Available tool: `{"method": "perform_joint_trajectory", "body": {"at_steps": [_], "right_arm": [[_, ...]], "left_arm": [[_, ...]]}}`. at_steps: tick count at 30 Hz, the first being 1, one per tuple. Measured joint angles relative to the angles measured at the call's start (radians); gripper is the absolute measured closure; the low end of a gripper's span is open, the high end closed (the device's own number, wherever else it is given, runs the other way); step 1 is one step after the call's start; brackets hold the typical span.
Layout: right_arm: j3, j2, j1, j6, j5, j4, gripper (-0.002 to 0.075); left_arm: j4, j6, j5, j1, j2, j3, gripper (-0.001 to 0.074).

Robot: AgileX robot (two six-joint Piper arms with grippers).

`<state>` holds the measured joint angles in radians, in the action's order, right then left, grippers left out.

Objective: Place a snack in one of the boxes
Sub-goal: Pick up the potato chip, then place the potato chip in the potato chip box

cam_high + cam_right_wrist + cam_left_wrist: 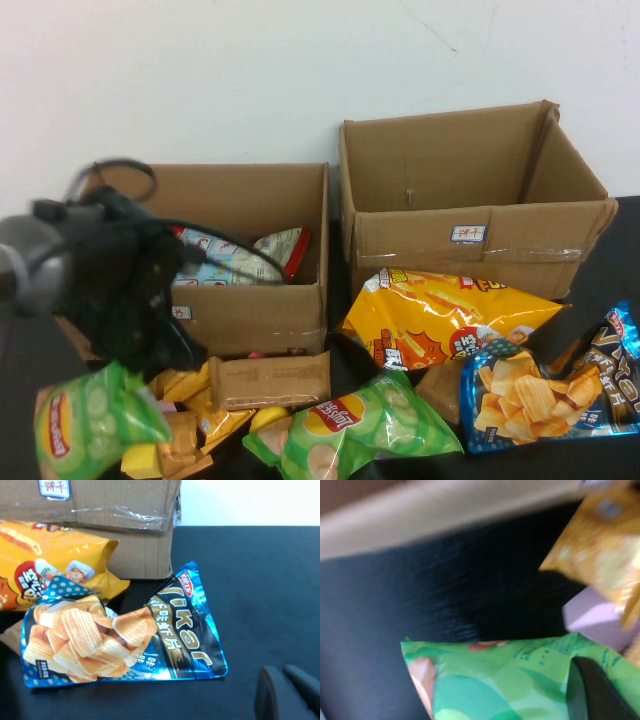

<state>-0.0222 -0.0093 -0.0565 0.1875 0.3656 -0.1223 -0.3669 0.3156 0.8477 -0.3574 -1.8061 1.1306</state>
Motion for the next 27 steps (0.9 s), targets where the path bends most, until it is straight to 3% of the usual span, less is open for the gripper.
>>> {"method": "perform_joint_trajectory", "body": {"at_steps": [11, 15, 20, 27], "right_arm": [[0.000, 0.000, 0.000, -0.011, 0.000, 0.000, 0.0727], [0.000, 0.000, 0.000, -0.011, 0.000, 0.000, 0.0727], [0.000, 0.000, 0.000, -0.011, 0.000, 0.000, 0.0727], [0.000, 0.000, 0.000, -0.013, 0.000, 0.000, 0.0727]], "left_arm": [[0.131, -0.165, 0.035, -0.018, 0.409, 0.072, 0.0728], [0.116, -0.211, -0.050, -0.027, 0.484, 0.142, 0.0729], [0.016, -0.169, -0.238, -0.023, 0.443, 0.180, 0.0729], [-0.106, -0.081, -0.379, 0.030, 0.186, 0.246, 0.0721]]}}
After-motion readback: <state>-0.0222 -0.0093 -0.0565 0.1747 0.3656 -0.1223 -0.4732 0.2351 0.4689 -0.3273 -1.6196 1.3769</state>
